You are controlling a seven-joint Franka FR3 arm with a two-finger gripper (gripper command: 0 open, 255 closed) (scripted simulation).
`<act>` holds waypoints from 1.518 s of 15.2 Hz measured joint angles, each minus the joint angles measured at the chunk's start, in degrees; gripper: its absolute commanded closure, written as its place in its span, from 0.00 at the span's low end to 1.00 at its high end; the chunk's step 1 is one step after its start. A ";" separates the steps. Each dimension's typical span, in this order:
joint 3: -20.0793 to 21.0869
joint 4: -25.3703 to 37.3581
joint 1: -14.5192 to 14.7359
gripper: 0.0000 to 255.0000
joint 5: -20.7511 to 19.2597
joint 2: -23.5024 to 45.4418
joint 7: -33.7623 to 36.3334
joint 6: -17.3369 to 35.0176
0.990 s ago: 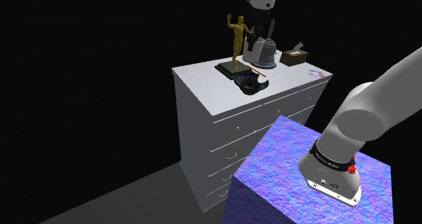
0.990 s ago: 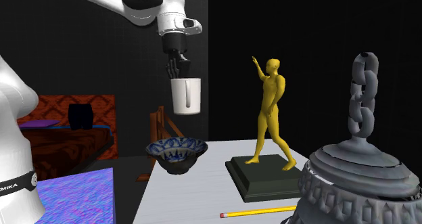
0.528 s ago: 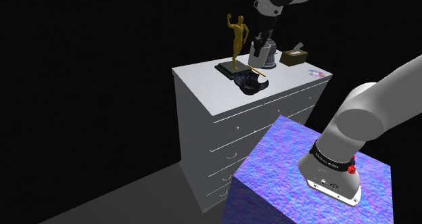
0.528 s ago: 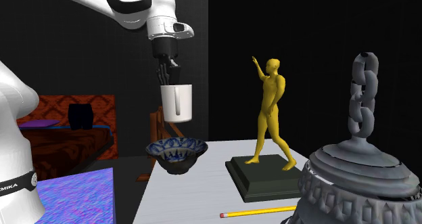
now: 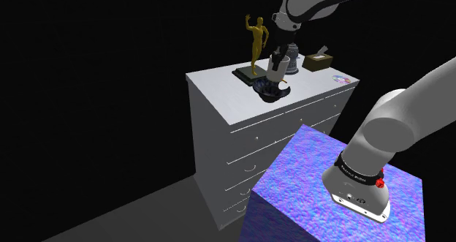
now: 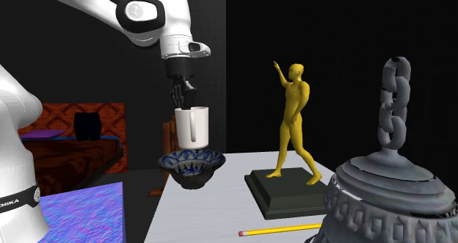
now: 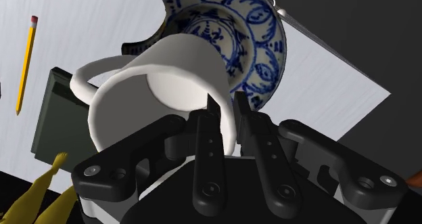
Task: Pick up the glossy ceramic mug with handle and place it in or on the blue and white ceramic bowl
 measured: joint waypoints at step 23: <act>0.39 0.29 0.16 0.00 0.07 -0.76 0.43 -0.93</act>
